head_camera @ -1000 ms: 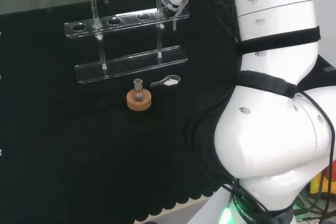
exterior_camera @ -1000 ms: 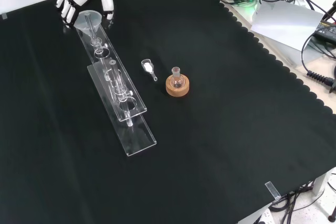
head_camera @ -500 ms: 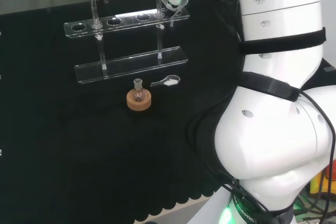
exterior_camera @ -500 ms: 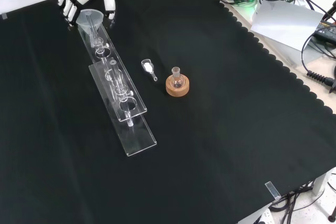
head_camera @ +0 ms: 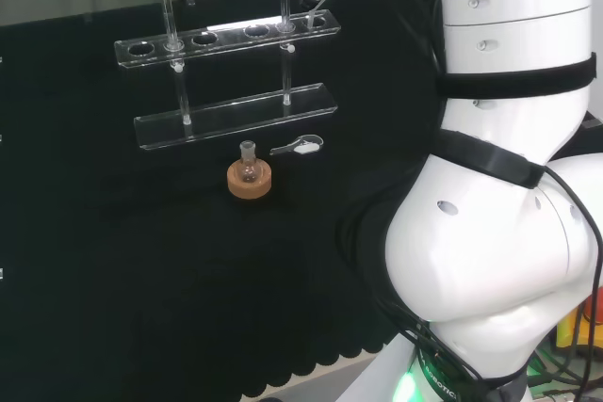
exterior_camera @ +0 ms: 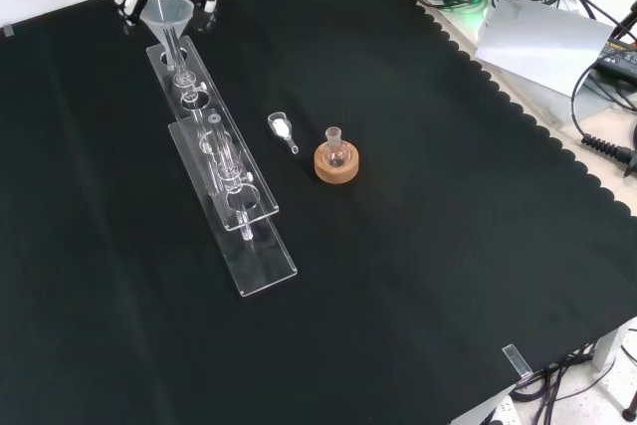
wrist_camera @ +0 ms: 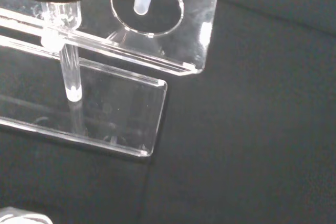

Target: Pick up the funnel from the transparent funnel stand.

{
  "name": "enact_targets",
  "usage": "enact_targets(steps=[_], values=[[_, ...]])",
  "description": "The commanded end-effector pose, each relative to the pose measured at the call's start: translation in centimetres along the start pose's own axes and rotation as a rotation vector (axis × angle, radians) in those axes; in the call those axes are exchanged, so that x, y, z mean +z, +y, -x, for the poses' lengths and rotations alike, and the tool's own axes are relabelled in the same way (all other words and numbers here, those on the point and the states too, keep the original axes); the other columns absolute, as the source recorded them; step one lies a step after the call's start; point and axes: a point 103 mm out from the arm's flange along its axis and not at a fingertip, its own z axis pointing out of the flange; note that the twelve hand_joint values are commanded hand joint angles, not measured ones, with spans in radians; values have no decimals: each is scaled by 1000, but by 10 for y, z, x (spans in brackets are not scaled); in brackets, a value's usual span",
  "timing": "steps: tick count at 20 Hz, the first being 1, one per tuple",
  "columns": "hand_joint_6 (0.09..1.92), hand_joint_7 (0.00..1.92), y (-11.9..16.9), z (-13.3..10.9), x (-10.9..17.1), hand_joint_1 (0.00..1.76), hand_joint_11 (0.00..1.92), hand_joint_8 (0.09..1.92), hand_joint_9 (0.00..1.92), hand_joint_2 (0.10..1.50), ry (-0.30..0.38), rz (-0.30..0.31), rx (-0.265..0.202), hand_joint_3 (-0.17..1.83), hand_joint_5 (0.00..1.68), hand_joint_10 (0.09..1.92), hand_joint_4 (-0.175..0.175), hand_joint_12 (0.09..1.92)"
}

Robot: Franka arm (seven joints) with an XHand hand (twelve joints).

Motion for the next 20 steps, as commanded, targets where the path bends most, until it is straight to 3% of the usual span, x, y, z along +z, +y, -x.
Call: enact_targets(steps=[1,14,16,20], values=[[703,352,-28,8,-18,856,395,760,888,741,-13,-13,36,555,471,678,-12,1296],[713,339,-104,10,-20,861,407,747,957,736,-44,-13,81,570,447,700,-16,1295],[714,337,-115,8,-17,862,409,745,959,735,-23,-14,50,571,446,700,-16,1294],[718,335,-139,-1,-9,864,414,742,962,733,-58,-23,70,576,444,700,-16,1293]])
